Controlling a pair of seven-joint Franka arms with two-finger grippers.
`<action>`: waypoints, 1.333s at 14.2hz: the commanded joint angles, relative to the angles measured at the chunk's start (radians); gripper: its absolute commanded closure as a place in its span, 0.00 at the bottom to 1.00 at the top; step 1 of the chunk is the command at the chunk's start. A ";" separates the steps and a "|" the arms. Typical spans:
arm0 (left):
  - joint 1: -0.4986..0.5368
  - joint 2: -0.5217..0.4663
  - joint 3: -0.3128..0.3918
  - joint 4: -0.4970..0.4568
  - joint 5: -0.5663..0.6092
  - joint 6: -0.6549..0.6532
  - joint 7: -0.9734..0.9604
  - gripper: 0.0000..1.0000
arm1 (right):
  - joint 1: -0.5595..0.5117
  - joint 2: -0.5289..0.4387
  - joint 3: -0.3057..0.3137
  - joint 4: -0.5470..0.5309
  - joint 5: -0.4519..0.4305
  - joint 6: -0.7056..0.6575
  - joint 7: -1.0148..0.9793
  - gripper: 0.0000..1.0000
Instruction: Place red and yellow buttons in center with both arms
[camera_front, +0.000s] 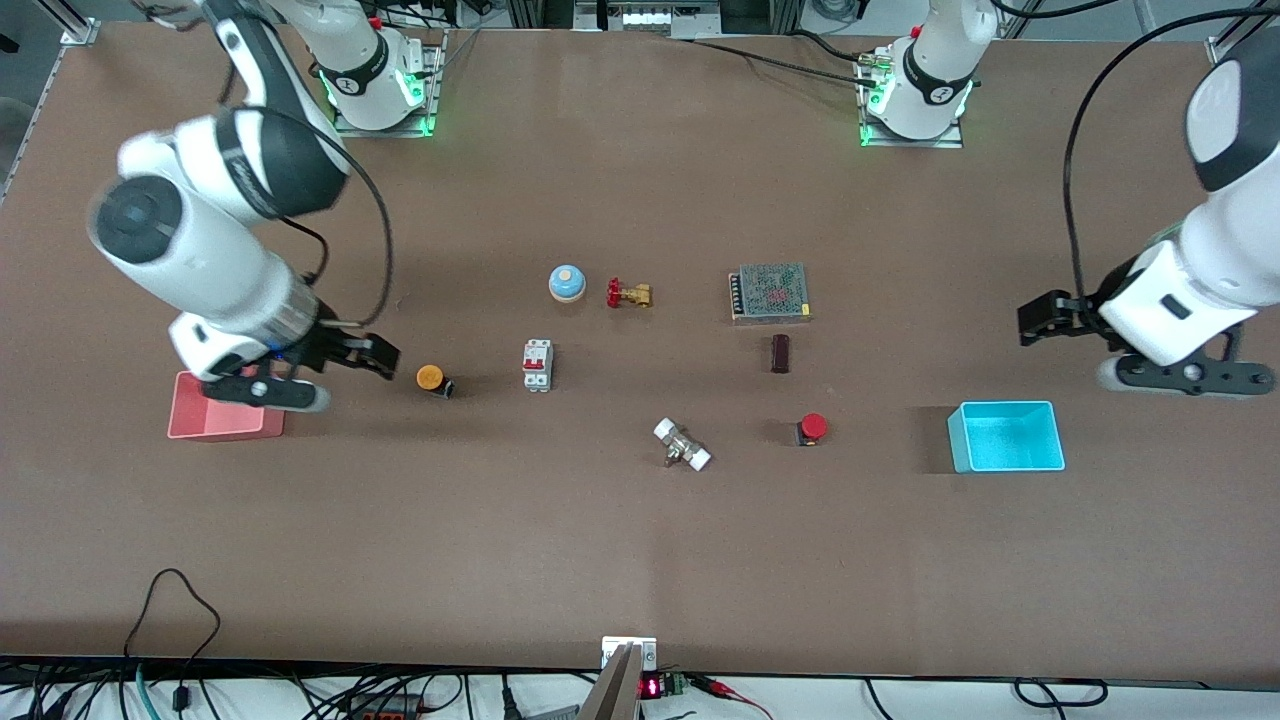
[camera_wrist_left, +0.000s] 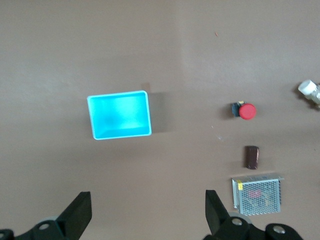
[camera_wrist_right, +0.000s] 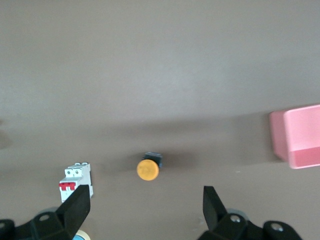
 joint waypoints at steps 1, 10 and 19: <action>0.008 0.016 -0.006 0.026 0.022 -0.030 -0.001 0.00 | -0.012 -0.085 -0.057 0.002 0.024 -0.055 -0.193 0.00; 0.062 -0.307 -0.012 -0.415 0.018 0.188 0.010 0.00 | 0.043 -0.185 -0.165 0.075 0.080 -0.299 -0.269 0.00; 0.054 -0.244 -0.013 -0.253 -0.070 0.009 0.073 0.00 | 0.042 -0.179 -0.179 0.089 0.075 -0.347 -0.272 0.00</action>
